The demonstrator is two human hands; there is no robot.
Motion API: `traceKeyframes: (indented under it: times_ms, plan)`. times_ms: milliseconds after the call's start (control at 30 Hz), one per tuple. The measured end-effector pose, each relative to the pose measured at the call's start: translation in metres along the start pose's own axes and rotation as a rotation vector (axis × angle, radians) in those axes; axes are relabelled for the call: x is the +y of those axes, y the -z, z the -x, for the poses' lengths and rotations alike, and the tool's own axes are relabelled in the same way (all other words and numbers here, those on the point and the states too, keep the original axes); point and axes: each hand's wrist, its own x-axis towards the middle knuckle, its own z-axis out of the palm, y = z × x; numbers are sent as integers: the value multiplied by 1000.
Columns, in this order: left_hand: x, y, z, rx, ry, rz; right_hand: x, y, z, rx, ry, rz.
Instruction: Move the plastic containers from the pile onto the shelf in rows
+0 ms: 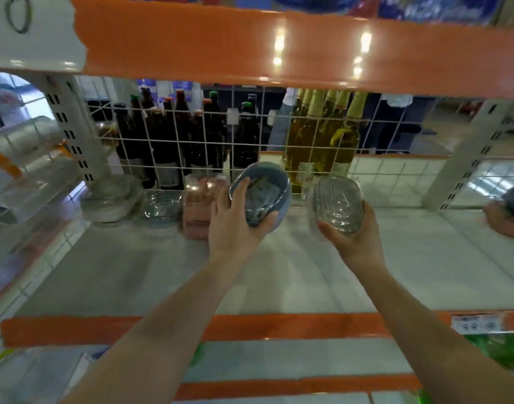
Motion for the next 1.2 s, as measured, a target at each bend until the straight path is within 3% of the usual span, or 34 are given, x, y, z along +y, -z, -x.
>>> traceKeyframes:
  times_ms: [500, 667, 767, 900, 967, 1100, 1200]
  plan:
    - [42, -110, 22, -123, 190, 37, 58, 61, -26, -124, -4, 20]
    - [43, -133, 28, -245, 263, -29, 72, 69, -32, -155, -11, 39]
    - [39, -134, 31, -344, 173, -203, 75, 72, -36, -181, -5, 42]
    - [28, -123, 26, -369, -260, -334, 81, 70, -40, -201, -26, 65]
    - [18, -120, 20, -399, -354, -332, 82, 69, -41, -211, -31, 64]
    - [17, -113, 9, -452, -405, -394, 84, 65, -41, -225, -16, 62]
    - [25, -118, 0, -404, -278, -478, 86, 63, -42, -228, -23, 53]
